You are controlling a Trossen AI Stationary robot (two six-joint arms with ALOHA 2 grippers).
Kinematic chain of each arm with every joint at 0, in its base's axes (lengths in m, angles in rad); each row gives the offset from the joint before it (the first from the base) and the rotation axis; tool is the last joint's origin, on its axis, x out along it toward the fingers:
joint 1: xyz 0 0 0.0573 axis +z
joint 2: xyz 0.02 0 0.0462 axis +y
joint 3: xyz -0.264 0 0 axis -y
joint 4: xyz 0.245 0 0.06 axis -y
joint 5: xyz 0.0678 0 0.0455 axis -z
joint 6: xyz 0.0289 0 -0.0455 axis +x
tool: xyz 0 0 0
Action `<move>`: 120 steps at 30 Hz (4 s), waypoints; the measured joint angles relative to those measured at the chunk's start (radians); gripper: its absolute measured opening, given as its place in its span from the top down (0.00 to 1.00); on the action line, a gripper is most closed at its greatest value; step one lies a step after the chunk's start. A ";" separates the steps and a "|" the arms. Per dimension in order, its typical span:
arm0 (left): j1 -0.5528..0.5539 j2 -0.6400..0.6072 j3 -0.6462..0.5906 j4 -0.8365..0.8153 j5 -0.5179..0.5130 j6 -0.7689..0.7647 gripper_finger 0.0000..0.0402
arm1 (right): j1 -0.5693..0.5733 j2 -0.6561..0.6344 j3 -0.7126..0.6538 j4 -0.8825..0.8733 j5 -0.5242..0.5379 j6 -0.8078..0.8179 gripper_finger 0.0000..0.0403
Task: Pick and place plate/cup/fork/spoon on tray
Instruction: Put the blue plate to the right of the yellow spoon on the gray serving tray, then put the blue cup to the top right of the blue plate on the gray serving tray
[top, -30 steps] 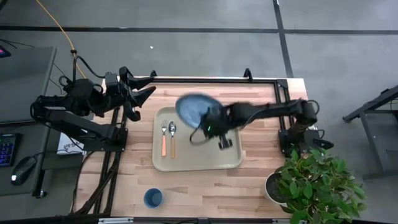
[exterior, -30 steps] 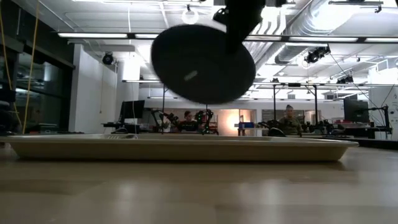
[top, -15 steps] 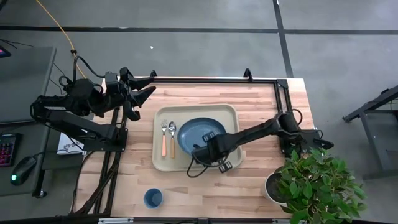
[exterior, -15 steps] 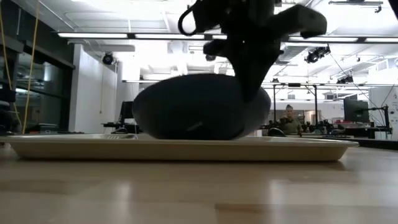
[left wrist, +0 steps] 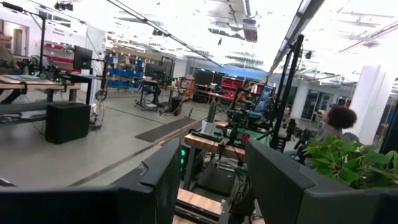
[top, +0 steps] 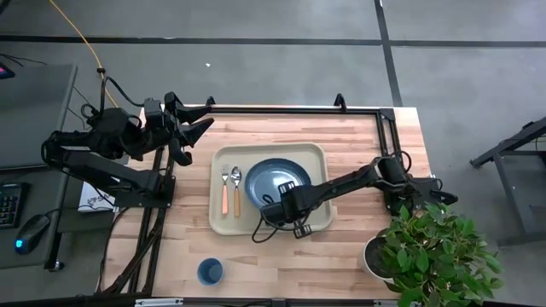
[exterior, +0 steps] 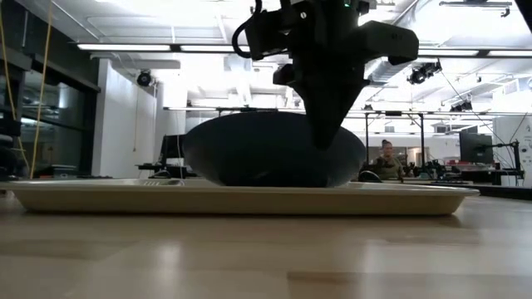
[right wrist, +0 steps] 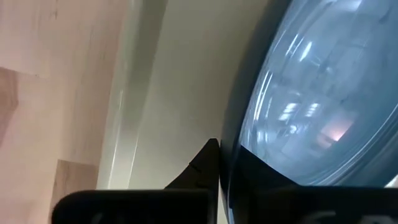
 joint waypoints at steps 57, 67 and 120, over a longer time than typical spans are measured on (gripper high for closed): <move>0.000 0.000 0.000 0.000 0.001 0.000 0.59 | -0.030 0.000 -0.002 0.165 -0.158 0.011 0.37; 0.000 0.000 0.000 0.000 0.001 0.000 0.59 | -0.031 0.000 -0.002 0.177 -0.162 -0.005 0.37; 0.000 0.013 0.000 -0.030 0.000 -0.008 0.59 | -0.310 -0.813 -0.002 0.318 -0.027 0.169 0.37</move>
